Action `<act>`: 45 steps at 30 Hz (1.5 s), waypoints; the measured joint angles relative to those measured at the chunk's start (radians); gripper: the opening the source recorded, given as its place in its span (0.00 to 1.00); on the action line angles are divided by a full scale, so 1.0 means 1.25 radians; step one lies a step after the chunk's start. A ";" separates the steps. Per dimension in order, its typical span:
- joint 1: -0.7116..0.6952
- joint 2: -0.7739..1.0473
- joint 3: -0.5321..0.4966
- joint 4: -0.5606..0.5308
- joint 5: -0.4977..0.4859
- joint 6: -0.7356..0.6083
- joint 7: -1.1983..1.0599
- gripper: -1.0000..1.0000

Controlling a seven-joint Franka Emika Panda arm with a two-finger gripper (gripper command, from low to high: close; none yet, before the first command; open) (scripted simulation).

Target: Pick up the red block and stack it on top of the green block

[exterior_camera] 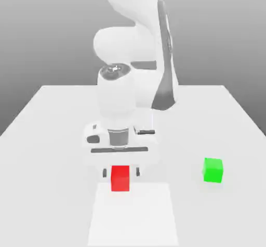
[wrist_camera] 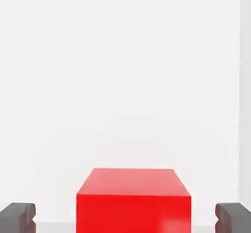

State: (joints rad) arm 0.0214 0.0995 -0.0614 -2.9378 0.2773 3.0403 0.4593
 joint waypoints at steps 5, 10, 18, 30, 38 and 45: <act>-0.012 0.054 0.021 -0.004 0.016 0.055 -0.005 0.00; -0.012 0.054 0.022 -0.004 0.014 0.055 -0.003 0.00; -0.011 -0.004 0.008 0.000 -0.011 -0.004 0.008 0.00; -0.037 -0.136 -0.006 -0.021 -0.153 -0.119 0.111 0.00; -0.050 -0.210 0.030 -0.042 -0.232 -0.171 0.178 0.00; 0.126 -0.233 0.152 -0.003 -0.184 -0.229 0.179 0.00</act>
State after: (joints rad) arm 0.1789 -0.1921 0.1280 -2.9415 0.0469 2.7536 0.6836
